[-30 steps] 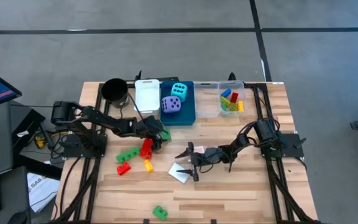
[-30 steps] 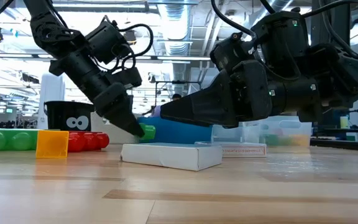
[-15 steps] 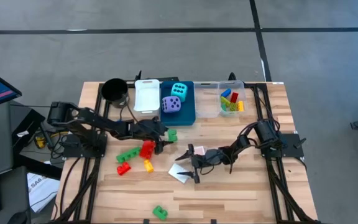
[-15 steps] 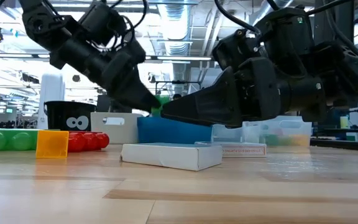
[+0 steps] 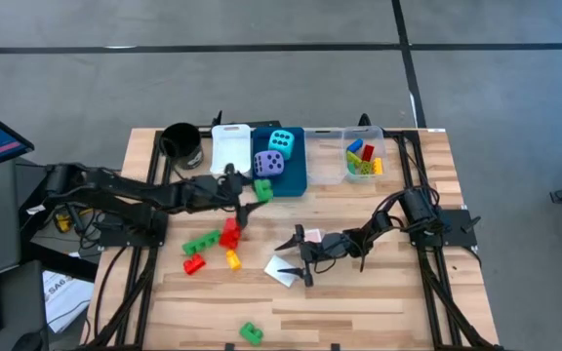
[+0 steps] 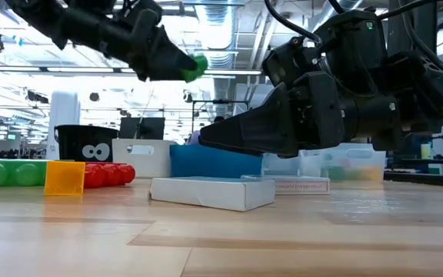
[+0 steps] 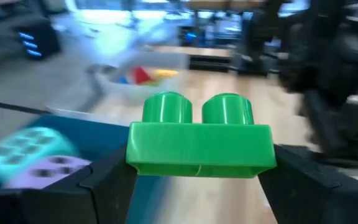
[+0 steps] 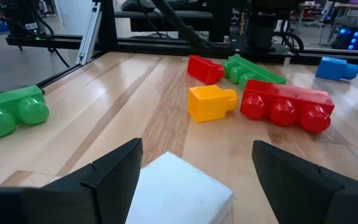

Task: Pick & Place Toys
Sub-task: Put the top large green game piece into the white bin

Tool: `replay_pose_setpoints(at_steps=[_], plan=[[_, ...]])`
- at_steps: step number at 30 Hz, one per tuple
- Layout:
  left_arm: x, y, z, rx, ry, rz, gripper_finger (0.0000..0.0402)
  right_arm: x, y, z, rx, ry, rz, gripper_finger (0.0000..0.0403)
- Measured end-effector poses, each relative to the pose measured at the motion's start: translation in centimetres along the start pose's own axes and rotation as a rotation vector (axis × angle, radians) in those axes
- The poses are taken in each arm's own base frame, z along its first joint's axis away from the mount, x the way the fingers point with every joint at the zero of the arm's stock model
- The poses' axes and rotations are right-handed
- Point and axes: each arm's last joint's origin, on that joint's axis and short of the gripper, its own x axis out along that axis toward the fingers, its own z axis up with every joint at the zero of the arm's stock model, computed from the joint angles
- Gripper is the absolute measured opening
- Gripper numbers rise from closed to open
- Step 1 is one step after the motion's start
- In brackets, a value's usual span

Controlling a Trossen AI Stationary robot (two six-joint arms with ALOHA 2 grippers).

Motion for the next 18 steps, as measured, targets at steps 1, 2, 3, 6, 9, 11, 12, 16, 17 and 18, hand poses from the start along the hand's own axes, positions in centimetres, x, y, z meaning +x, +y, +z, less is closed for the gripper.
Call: replay_pose_setpoints(at_steps=[1,2,3,6,9,11,12,16,17,18], plan=[[-0.3,0.2,0.2,0.011,-0.003,0.041,0.0287,0.0,0.0,0.0,0.000,0.001,0.000,0.0299],[-0.7,0.4,0.4,0.025,0.003,0.085,0.0288,0.0,0.0,0.0,-0.001,0.004,0.000,0.0299],[-1.1,0.7,0.5,0.035,0.009,0.133,0.0289,0.0,0.0,-0.1,-0.001,0.007,0.000,0.0299],[-2.0,1.4,0.7,0.049,0.032,0.268,0.0290,0.0,0.0,-0.1,0.001,0.008,0.000,0.0299],[-2.6,2.1,1.0,0.047,0.040,0.361,0.0289,0.0,0.0,-0.1,0.001,0.008,0.000,0.0299],[-2.9,2.6,1.0,0.047,0.050,0.421,0.0290,0.0,0.0,-0.1,0.002,0.008,0.000,0.0299],[-3.0,2.8,1.0,0.045,0.050,0.452,0.0290,0.0,0.0,-0.1,0.002,0.008,0.000,0.0299],[-3.1,3.9,0.9,0.045,0.068,0.587,0.0290,0.0,0.0,-0.1,0.002,0.008,-0.001,0.0299],[-3.1,4.1,0.9,0.040,0.067,0.615,0.0290,0.0,0.0,-0.1,0.002,0.008,-0.001,0.0299],[-3.1,4.4,0.9,0.032,0.066,0.642,0.0290,0.0,0.0,-0.1,0.002,0.008,-0.001,0.0299]])
